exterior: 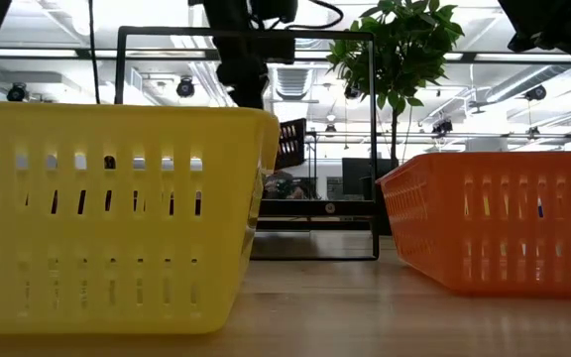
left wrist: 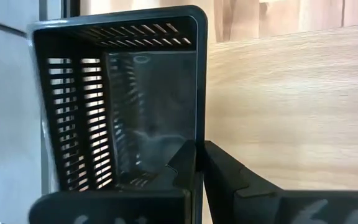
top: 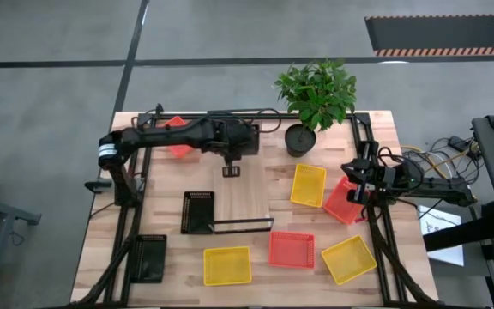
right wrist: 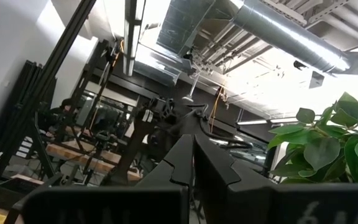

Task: Stack baskets on shelf by color
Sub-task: Put the top left black bin on the shelf

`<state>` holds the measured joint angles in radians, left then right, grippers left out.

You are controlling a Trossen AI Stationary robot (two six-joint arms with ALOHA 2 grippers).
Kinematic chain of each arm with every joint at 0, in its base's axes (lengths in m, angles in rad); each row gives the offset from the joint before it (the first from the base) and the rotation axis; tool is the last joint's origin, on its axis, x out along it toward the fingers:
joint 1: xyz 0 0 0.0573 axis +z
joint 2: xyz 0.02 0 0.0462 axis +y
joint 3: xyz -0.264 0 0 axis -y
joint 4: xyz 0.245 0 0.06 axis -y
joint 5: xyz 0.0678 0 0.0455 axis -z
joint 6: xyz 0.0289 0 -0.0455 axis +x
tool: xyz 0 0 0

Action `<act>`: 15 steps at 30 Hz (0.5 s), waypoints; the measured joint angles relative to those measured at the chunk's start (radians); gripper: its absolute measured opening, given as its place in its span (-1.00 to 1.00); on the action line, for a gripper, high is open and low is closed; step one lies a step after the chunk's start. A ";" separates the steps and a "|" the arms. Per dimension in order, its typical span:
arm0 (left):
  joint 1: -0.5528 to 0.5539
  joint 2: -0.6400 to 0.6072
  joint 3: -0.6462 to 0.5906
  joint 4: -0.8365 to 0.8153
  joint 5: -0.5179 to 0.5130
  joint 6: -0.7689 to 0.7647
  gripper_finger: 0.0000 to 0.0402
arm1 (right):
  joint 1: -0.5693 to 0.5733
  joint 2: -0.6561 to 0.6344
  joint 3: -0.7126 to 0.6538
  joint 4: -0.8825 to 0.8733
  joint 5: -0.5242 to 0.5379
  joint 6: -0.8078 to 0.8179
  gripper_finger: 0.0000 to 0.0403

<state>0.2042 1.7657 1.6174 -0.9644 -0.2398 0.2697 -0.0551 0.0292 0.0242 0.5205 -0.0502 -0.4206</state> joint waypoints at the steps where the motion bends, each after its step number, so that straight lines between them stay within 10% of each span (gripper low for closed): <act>1: 0.004 0.000 -0.010 0.020 0.000 0.004 -1.00 | 0.000 0.000 0.000 0.000 0.000 -0.001 -0.96; 15: 0.040 0.000 -0.117 0.120 0.001 -0.001 -1.00 | 0.000 0.000 0.000 0.000 0.006 -0.010 -0.96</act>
<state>0.2443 1.7657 1.5006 -0.8443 -0.2390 0.2684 -0.0551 0.0292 0.0242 0.5201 -0.0437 -0.4309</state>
